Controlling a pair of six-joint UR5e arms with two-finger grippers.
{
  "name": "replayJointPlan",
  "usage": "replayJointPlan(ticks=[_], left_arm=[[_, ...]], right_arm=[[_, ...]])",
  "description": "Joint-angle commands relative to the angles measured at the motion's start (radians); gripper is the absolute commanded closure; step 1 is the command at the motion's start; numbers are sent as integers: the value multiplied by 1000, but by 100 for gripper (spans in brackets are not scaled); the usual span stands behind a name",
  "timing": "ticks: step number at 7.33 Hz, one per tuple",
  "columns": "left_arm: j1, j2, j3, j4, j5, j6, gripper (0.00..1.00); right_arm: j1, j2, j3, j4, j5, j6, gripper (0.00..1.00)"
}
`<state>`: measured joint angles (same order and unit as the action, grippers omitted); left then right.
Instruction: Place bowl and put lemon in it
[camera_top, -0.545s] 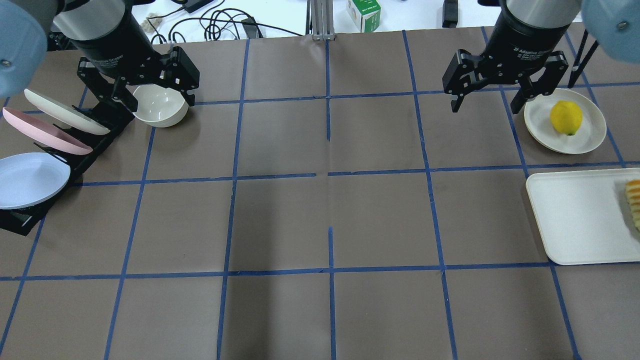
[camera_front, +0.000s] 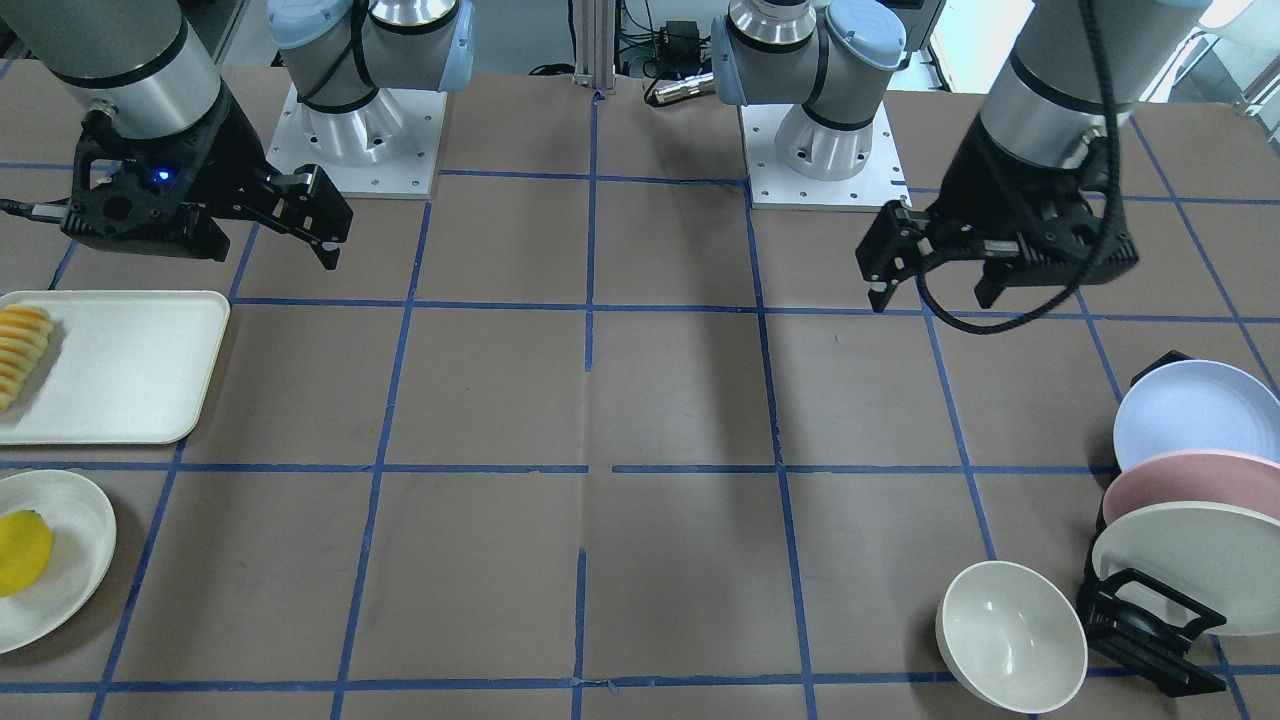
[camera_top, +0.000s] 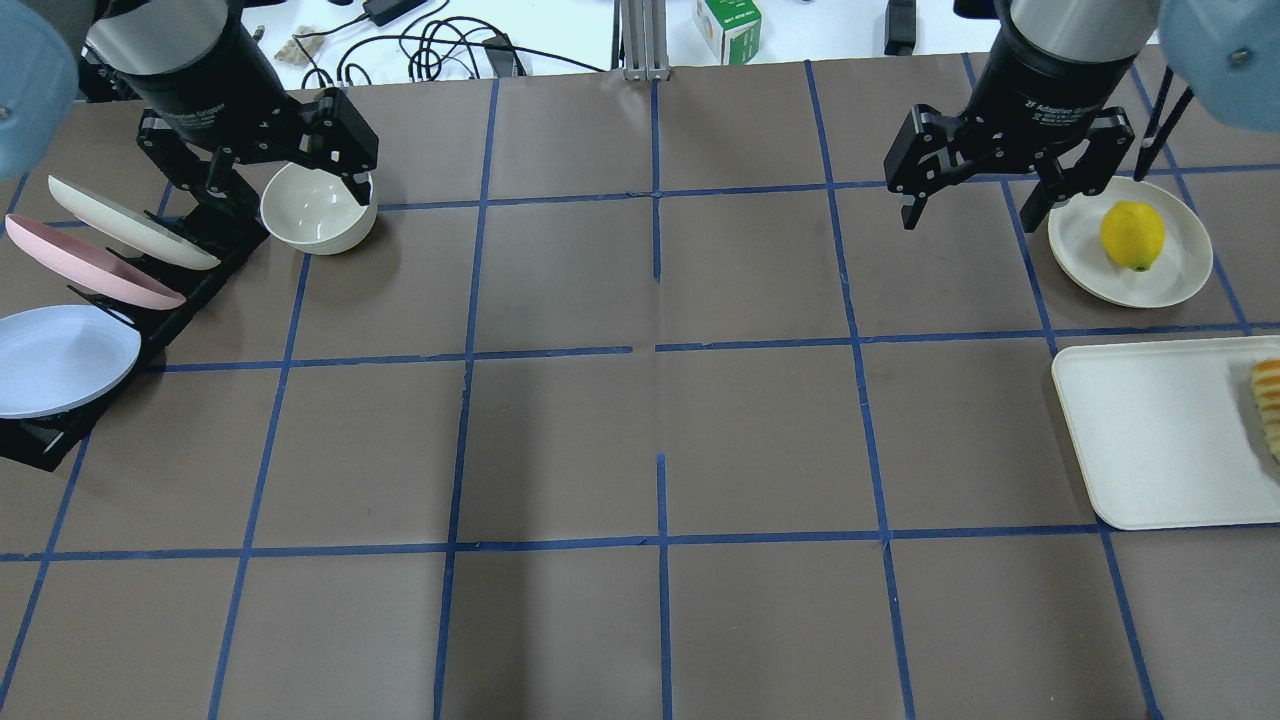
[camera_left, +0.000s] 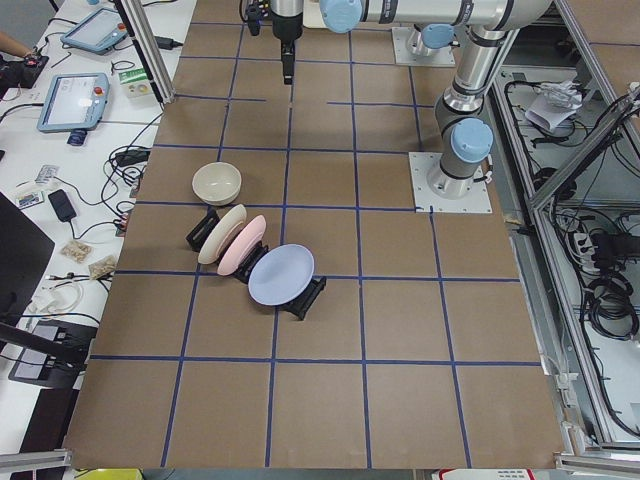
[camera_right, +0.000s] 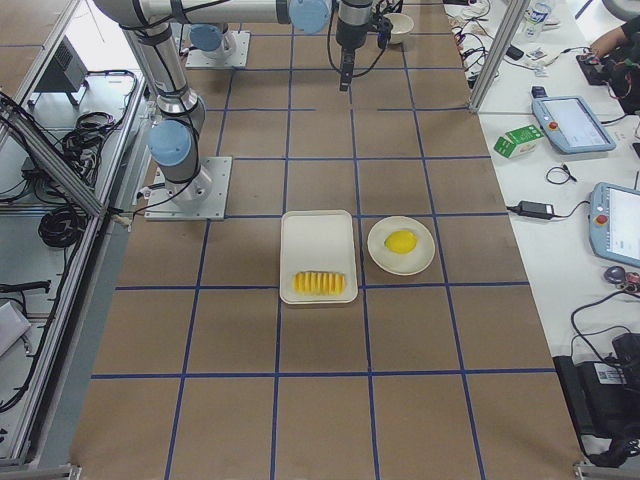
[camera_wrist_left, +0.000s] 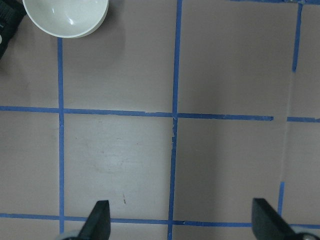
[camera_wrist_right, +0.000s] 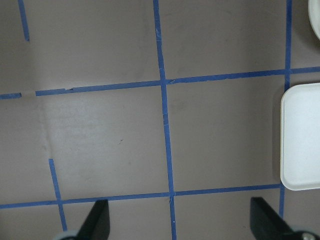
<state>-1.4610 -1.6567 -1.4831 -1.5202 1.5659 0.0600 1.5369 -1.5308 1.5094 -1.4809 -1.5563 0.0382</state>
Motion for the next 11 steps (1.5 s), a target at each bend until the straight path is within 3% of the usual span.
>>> replayJointPlan(ticks=[1,2,4,6,9,11], left_arm=[[117,-143,4,177,-9,229,0],[139,-234,6,284,-6,244,0],[162,-387,62,430,-9,341,0],[201,-530,176,436,-7,461,0],[226,-577,178,436,-10,451,0],[229,-609,187,437,-10,451,1]], right_arm=[[-4,8,0,-21,-1,-9,0],[-18,26,0,-31,-2,-29,0],[-166,98,-3,-102,-106,-93,0],[-301,180,-15,-226,-105,-272,0],[-444,317,-15,-407,-90,-498,0],[-480,438,-18,-549,-13,-526,0]])
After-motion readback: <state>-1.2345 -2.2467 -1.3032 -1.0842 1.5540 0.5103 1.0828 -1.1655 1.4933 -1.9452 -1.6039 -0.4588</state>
